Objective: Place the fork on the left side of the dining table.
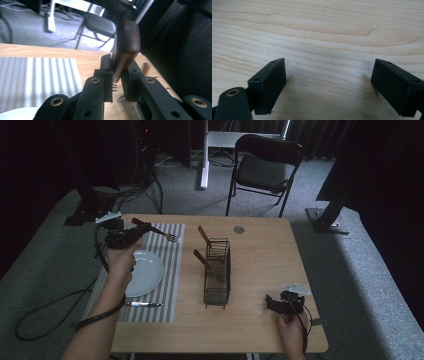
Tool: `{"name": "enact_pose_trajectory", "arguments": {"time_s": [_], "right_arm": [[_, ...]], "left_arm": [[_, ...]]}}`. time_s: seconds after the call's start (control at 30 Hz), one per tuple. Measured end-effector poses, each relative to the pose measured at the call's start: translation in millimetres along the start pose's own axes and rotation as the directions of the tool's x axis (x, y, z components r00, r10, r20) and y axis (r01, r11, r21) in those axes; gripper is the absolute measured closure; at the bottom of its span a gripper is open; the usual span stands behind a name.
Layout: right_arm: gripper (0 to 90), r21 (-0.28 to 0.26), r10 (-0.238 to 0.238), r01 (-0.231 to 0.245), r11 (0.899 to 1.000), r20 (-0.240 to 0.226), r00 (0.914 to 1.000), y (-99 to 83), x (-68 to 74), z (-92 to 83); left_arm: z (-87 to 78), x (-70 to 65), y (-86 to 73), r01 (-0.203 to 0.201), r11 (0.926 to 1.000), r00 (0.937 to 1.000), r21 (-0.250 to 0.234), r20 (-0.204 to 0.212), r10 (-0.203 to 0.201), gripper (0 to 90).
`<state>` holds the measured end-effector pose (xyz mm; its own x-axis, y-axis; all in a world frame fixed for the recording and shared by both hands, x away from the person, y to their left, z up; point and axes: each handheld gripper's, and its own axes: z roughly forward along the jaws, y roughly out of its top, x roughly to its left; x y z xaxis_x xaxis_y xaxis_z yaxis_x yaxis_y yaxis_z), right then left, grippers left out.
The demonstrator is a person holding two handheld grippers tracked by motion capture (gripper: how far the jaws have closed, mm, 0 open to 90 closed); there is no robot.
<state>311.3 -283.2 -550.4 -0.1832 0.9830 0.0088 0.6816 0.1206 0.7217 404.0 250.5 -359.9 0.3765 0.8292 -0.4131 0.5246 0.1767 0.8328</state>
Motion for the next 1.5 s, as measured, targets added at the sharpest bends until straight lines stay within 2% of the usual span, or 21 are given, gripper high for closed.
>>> {"name": "enact_pose_trajectory", "arguments": {"time_s": [0.13,0.3,0.4,0.43,0.5,0.53,0.67,0.7,0.77,0.87,0.9,0.97,1.0,1.07,1.1,1.13,1.2,1.3,1.4,1.43,1.5], "right_arm": [[12.4,0.0,0.0,0.0,1.0,0.0,1.0,0.0,0.0,0.0],[12.4,0.0,-0.001,0.001,1.0,0.0,1.0,0.0,-0.1,0.0],[12.4,0.001,-0.001,0.001,1.0,0.0,1.0,0.0,0.0,0.0],[12.4,0.0,-0.001,0.001,1.0,0.0,1.0,0.0,-0.1,0.0],[12.4,0.0,-0.001,0.001,1.0,0.0,1.0,0.0,-0.1,0.0],[12.4,0.0,-0.002,0.002,1.0,0.0,1.0,-0.1,-0.1,0.0],[12.4,0.0,-0.002,0.002,1.0,0.0,1.0,0.0,-0.1,0.0],[12.4,0.0,-0.001,0.001,1.0,0.0,1.0,0.0,-0.1,0.0],[12.4,0.0,-0.002,0.002,1.0,0.0,1.0,0.0,-0.1,0.0],[12.4,0.0,-0.001,0.001,1.0,0.0,1.0,0.0,-0.1,0.0],[12.4,0.0,-0.002,0.002,1.0,0.0,1.0,-0.1,-0.1,0.0],[12.4,0.0,-0.002,0.002,1.0,0.0,1.0,-0.1,-0.1,0.0],[12.4,0.0,-0.002,0.002,1.0,0.0,1.0,-0.1,-0.1,0.0],[12.4,0.0,-0.002,0.002,1.0,0.0,1.0,-0.1,-0.1,0.0],[12.5,0.0,-0.002,0.002,1.0,0.0,1.0,-0.1,-0.1,0.0],[12.4,0.0,-0.002,0.002,1.0,0.0,1.0,0.0,-0.1,0.0],[12.4,0.0,-0.002,0.002,1.0,0.0,1.0,-0.1,-0.1,0.0],[12.5,0.0,-0.002,0.002,1.0,0.0,1.0,-0.1,-0.1,0.0],[12.4,-0.001,-0.001,0.001,1.0,0.0,1.0,-0.1,-0.1,0.0],[12.4,-0.001,-0.002,0.002,1.0,0.0,1.0,-0.1,-0.1,0.0],[12.4,-0.001,-0.002,0.002,1.0,0.0,1.0,0.0,-0.1,0.0]], "left_arm": [[4.4,12.0,-5.9,0.017,0.9998,0.9995,0.006,-0.025,-0.017,80.4],[9.3,30.1,-11.5,0.079,0.9969,0.9969,0.0,-0.008,-0.079,80.4],[12.5,38.3,-13.0,0.083,0.9966,0.9962,-0.002,-0.027,-0.083,80.4],[15.2,45.3,-14.9,0.095,0.9955,0.9949,-0.004,-0.035,-0.095,80.4],[16.8,48.4,-16.2,0.102,0.9948,0.9937,-0.004,-0.048,-0.102,80.4],[21.1,56.2,-19.6,0.13,0.9915,0.9905,0.0,-0.043,-0.13,80.4],[28.8,65.3,-25.8,0.135,0.9909,0.9888,0.002,-0.065,-0.134,80.4],[34.0,71.7,-29.8,0.152,0.9882,0.9852,0.012,-0.08,-0.151,80.4],[36.3,75.3,-31.4,0.156,0.9877,0.9848,0.016,-0.08,-0.154,80.4],[42.0,87.6,-34.6,0.182,0.9832,0.979,0.008,-0.094,-0.181,80.4],[42.0,87.6,-34.6,0.182,0.9832,0.979,0.008,-0.094,-0.181,80.4],[45.8,99.7,-35.9,0.224,0.9746,0.9711,0.008,-0.087,-0.222,80.4],[45.8,99.7,-35.9,0.224,0.9746,0.9711,0.008,-0.087,-0.222,80.4],[48.6,106.1,-35.3,0.245,0.9696,0.9648,0.003,-0.1,-0.243,80.4],[50.2,108.9,-35.5,0.251,0.968,0.9639,0.006,-0.094,-0.249,80.4],[53.4,111.3,-36.2,0.253,0.9675,0.962,0.013,-0.11,-0.25,80.4],[55.3,112.8,-37.1,0.26,0.9656,0.9612,0.019,-0.102,-0.256,80.4],[61.0,115.5,-40.5,0.26,0.9653,0.9595,0.028,-0.121,-0.254,80.4],[64.3,119.2,-42.8,0.279,0.9597,0.9531,0.034,-0.131,-0.272,80.3],[66.2,121.7,-44.1,0.302,0.9525,0.9483,0.04,-0.115,-0.296,80.4],[68.2,122.9,-45.3,0.299,0.953,0.9484,0.046,-0.123,-0.292,80.4]]}}
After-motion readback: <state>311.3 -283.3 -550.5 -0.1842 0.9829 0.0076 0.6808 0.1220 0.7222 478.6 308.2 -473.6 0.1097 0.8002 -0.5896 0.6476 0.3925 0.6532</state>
